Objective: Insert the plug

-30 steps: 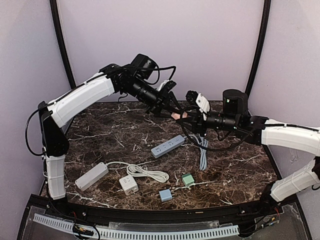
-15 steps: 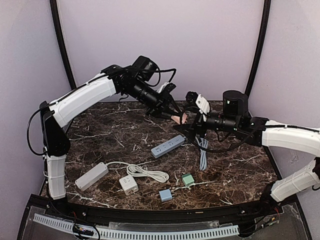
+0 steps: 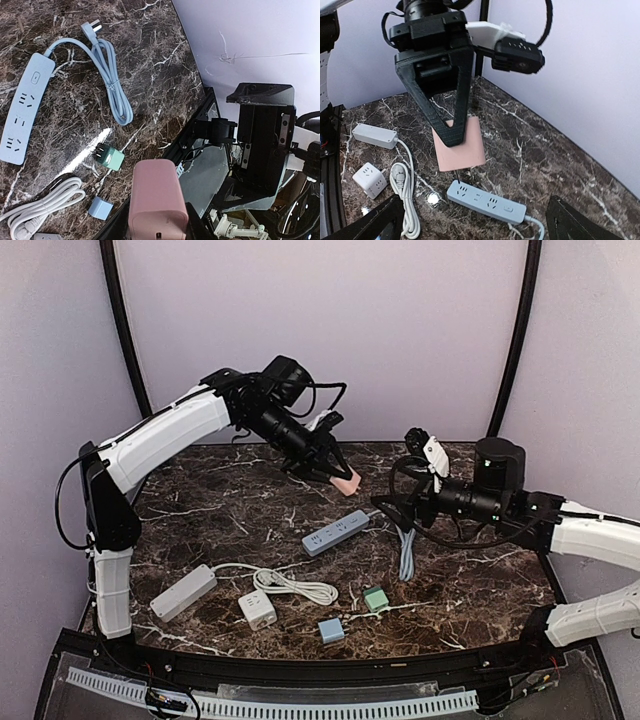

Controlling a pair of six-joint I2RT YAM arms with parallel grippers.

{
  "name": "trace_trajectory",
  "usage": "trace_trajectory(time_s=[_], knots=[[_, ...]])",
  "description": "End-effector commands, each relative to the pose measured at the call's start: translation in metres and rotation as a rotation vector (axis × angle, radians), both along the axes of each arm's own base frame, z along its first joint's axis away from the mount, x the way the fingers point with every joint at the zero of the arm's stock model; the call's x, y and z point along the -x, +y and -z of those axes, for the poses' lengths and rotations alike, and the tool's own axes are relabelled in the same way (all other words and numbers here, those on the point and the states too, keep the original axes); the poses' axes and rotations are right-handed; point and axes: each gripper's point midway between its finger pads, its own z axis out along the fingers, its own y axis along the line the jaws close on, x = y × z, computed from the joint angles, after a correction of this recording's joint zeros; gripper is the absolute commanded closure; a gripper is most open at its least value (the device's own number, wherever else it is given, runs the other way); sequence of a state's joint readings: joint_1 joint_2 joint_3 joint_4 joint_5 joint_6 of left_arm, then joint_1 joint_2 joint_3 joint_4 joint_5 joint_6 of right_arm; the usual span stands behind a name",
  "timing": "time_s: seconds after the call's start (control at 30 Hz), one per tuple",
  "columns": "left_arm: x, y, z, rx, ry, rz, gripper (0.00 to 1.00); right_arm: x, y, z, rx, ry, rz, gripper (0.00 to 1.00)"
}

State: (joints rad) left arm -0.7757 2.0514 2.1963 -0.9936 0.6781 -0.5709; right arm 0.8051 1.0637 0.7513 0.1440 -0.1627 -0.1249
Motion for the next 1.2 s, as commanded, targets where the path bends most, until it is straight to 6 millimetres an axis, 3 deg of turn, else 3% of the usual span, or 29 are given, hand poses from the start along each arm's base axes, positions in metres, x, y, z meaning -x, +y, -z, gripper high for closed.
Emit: trace_trajectory(time_s=[0.0, 0.2, 0.53, 0.9, 1.17], knots=[[0.000, 0.017, 0.003, -0.061, -0.044, 0.021, 0.99, -0.008, -0.006, 0.012, -0.031, 0.255, 0.110, 0.02], [-0.004, 0.037, 0.019, -0.185, -0.113, 0.042, 0.99, -0.008, -0.003, 0.042, 0.043, 0.473, 0.141, 0.01], [-0.036, 0.079, 0.055, -0.475, -0.346, 0.077, 0.99, -0.020, -0.023, 0.085, 0.179, 0.582, 0.295, 0.01], [-0.074, 0.077, 0.077, -0.586, -0.521, 0.131, 0.99, -0.024, -0.049, 0.103, 0.213, 0.670, 0.405, 0.01], [-0.099, 0.044, 0.105, -0.549, -0.547, 0.144, 0.99, -0.033, -0.079, 0.106, 0.226, 0.685, 0.509, 0.01]])
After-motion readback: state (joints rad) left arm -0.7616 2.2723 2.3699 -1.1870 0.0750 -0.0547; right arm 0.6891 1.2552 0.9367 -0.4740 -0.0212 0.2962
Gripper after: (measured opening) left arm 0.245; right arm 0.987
